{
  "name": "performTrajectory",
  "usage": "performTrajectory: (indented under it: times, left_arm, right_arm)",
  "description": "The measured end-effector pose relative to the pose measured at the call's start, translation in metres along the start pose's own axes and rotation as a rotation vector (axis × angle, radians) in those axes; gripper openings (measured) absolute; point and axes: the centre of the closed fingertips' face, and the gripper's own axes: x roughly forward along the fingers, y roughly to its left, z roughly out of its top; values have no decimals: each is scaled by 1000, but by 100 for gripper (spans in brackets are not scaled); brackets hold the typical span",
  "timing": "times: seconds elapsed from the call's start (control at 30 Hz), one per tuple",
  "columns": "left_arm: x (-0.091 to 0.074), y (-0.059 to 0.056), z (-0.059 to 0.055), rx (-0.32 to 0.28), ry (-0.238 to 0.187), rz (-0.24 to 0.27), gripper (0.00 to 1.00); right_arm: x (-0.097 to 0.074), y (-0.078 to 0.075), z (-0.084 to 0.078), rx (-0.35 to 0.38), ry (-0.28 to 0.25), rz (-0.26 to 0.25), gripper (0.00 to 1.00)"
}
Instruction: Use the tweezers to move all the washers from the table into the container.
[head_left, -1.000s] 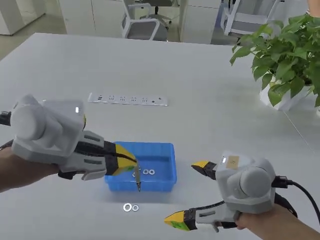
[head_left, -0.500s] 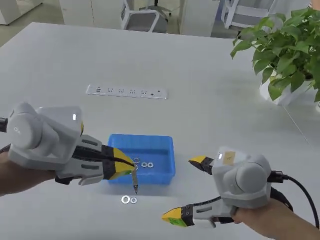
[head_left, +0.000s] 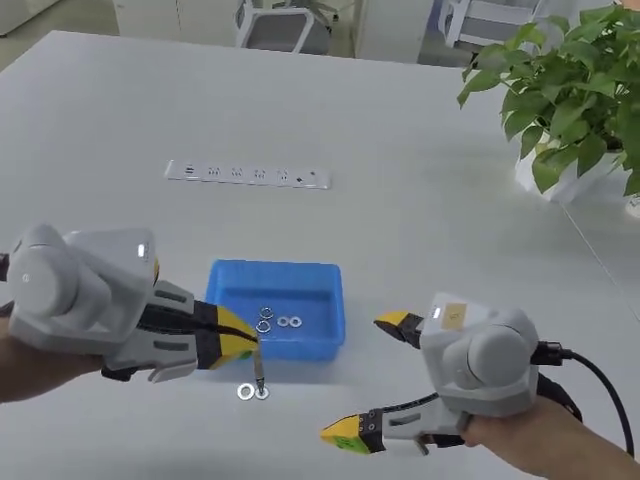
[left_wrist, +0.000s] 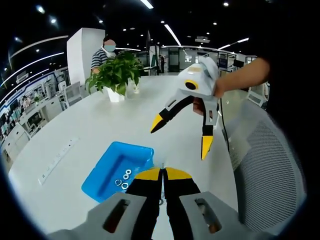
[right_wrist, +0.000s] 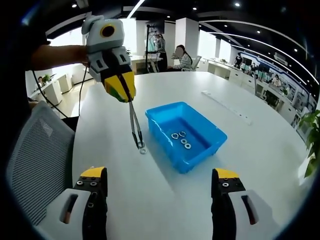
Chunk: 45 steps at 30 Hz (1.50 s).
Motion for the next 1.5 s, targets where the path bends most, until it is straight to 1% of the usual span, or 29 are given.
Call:
performTrajectory:
  times: [0.43,0.5,0.63,0.83,0.93,1.0,1.03,1.07,1.17,1.5]
  left_arm:
    - [8,-3,-9,13,10,-7,5]
    - [8,-3,-8,14,5,-8,5]
    - [10,-4,-11,25,14,-12,5]
    - [11,-3,-9,24,4,-13,5]
    - [11,-3,-8,43,7,-13,5]
    - [11,-4,-7,39,6,-21,5]
    - [10,-6,-10,41,15,-30,5]
    - [10,-5,-8,43,5,-30,5]
    - [9,-6,-9,54,12,-38,5]
    - [8,-7,-11,75,39,-67,5]
  right_arm:
    - [0,2,-3,8,3,3,85]
    - [0,2,-4,11,1,3,85]
    - [1,3,-5,12,2,6,85]
    - [1,4,-5,14,-1,7,84]
    - [1,5,-5,7,-4,11,84]
    - [1,6,-4,4,-10,15,82]
    - [2,7,-3,-8,-17,20,81]
    - [3,8,-3,-18,-20,23,80]
    - [5,11,0,-34,-33,37,77]
    - [21,27,15,-108,-62,123,63]
